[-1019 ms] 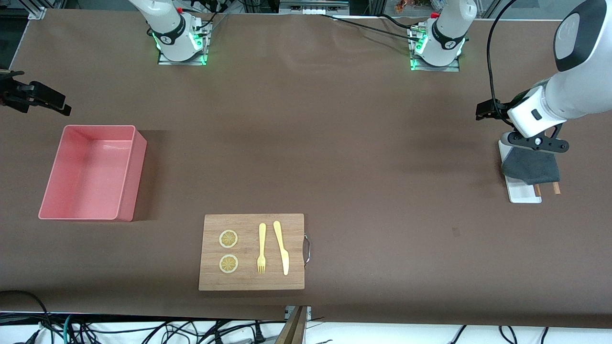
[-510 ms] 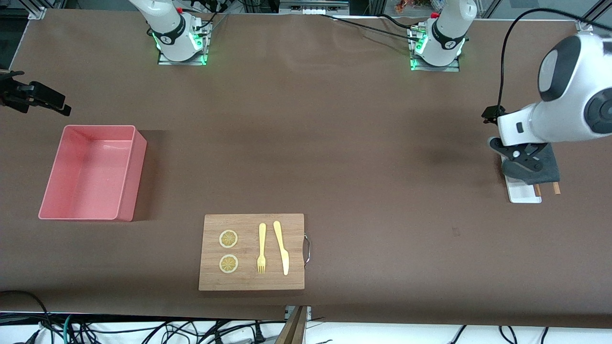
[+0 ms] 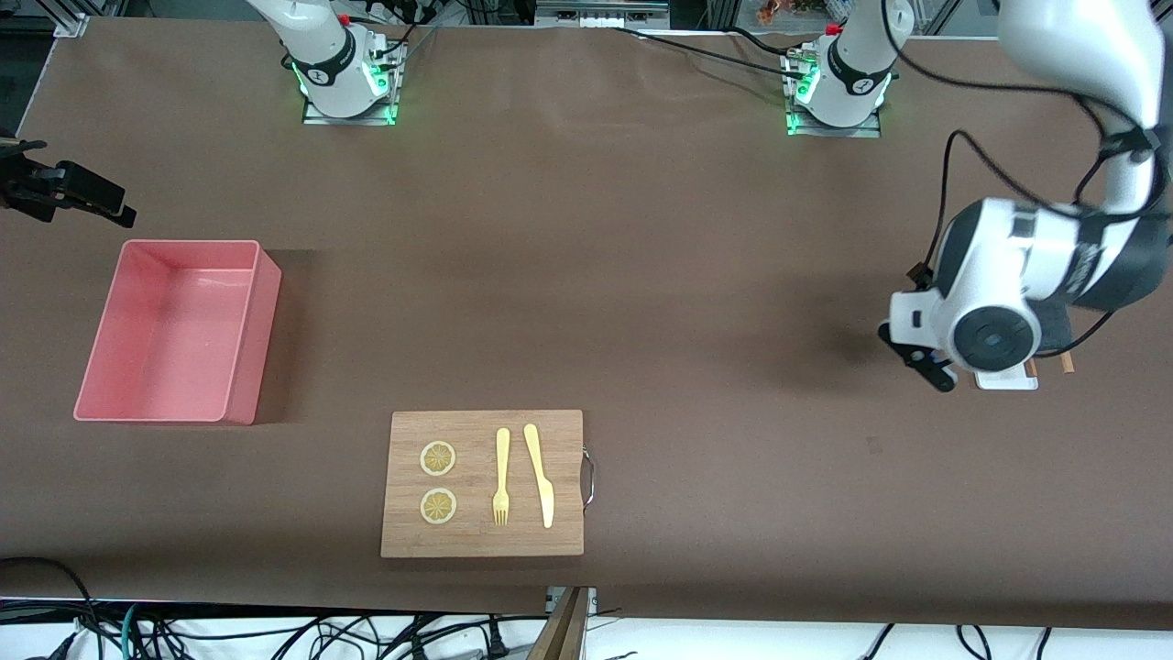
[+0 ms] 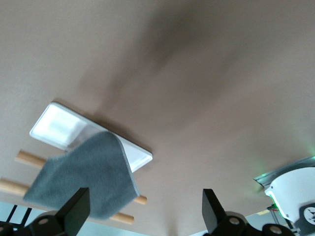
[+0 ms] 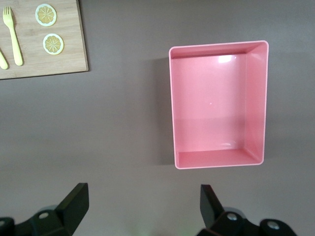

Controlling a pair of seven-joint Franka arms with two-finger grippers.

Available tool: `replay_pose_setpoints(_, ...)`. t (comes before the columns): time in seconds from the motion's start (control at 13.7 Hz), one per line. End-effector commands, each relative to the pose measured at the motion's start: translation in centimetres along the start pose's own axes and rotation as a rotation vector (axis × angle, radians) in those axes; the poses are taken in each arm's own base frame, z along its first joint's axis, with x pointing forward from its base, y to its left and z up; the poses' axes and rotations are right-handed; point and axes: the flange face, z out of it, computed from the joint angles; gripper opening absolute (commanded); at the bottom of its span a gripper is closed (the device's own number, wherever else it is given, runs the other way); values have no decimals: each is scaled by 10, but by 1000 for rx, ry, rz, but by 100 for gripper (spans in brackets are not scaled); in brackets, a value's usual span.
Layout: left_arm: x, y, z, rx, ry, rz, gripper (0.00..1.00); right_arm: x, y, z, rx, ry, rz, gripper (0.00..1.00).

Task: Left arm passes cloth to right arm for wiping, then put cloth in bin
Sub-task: 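Lower the left gripper onto the grey cloth on the white tray and grasp it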

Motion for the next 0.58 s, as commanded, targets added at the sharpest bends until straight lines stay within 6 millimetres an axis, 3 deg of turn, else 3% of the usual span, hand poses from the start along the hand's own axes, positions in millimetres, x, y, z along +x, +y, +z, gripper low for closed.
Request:
replay_pose_setpoints(0.0,12,-28,25,4,-3,3,100,1,-1,-1,15,12,-14,100)
replay_pose_setpoints(0.07,17,-43,44,-1,1,-4,100,1,-1,-1,17,12,-15,100)
replay_pose_setpoints(0.22,37,-55,64,72,16,18,100,1,0,-1,19,12,-13,100)
replay_pose_setpoints(0.36,28,-82,92,47,35,-15,100,5,1,5,13,5,-11,100)
replay_pose_setpoints(0.51,26,-89,110,15,27,-22,100,8,2,10,17,-1,-8,100)
